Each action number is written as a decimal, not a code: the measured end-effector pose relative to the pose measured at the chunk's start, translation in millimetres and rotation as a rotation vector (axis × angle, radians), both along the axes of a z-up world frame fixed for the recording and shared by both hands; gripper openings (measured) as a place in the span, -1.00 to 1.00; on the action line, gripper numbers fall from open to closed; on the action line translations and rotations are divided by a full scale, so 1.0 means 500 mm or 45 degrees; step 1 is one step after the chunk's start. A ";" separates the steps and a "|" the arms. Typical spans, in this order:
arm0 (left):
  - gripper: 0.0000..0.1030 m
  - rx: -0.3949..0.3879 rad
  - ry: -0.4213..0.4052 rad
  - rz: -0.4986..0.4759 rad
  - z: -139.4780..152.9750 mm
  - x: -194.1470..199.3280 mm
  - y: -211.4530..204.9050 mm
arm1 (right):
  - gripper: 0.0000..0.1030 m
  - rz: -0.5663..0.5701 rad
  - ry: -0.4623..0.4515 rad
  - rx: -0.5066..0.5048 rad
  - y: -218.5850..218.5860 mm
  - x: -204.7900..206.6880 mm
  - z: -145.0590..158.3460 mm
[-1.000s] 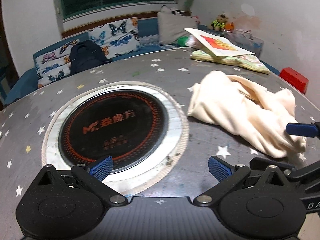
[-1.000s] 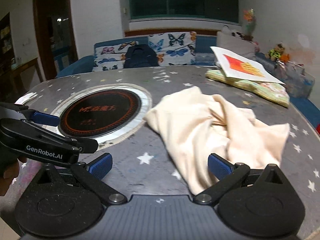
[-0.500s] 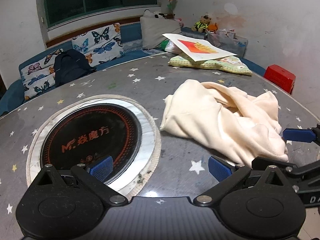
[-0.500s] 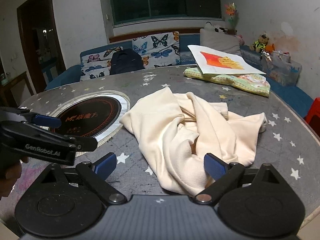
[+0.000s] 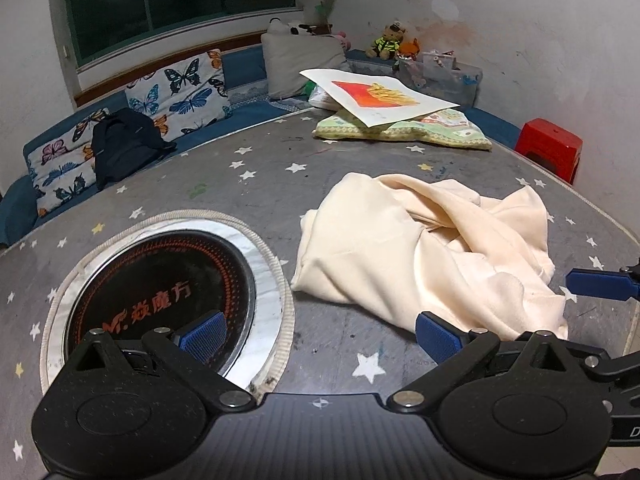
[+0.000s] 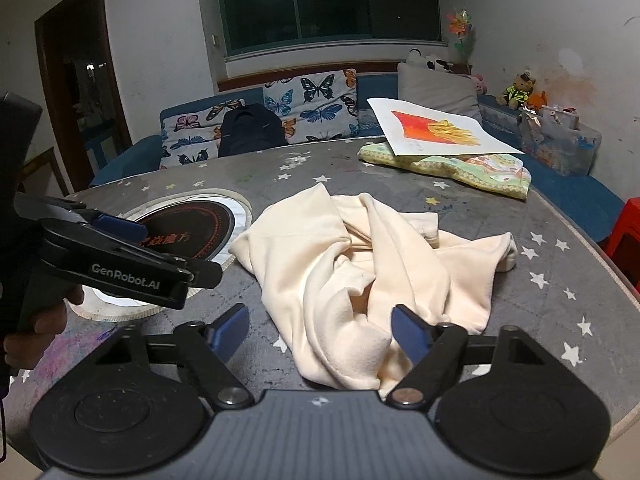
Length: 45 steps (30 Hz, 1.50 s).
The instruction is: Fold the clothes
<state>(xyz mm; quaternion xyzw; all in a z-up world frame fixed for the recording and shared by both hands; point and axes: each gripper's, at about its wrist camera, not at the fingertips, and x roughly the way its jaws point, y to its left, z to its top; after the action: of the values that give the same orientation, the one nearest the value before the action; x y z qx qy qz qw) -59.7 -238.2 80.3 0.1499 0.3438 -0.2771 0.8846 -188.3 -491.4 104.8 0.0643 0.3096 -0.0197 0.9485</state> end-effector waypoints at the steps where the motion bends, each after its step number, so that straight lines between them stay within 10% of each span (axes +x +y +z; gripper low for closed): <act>1: 0.98 0.001 -0.004 0.000 0.002 0.002 -0.003 | 0.48 0.005 0.001 -0.004 0.000 0.005 0.000; 36: 0.93 0.041 -0.001 0.033 -0.011 0.082 -0.028 | -0.16 0.128 0.030 -0.044 0.021 0.146 -0.044; 45: 0.92 0.032 -0.010 0.054 -0.005 0.101 -0.015 | -0.63 0.151 0.046 -0.033 0.030 0.161 -0.057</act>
<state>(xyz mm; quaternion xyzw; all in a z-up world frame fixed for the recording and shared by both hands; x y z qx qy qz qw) -9.2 -245.5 78.0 0.1548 0.3469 -0.2535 0.8896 -107.7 -476.6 76.1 0.0331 0.3298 0.0312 0.9430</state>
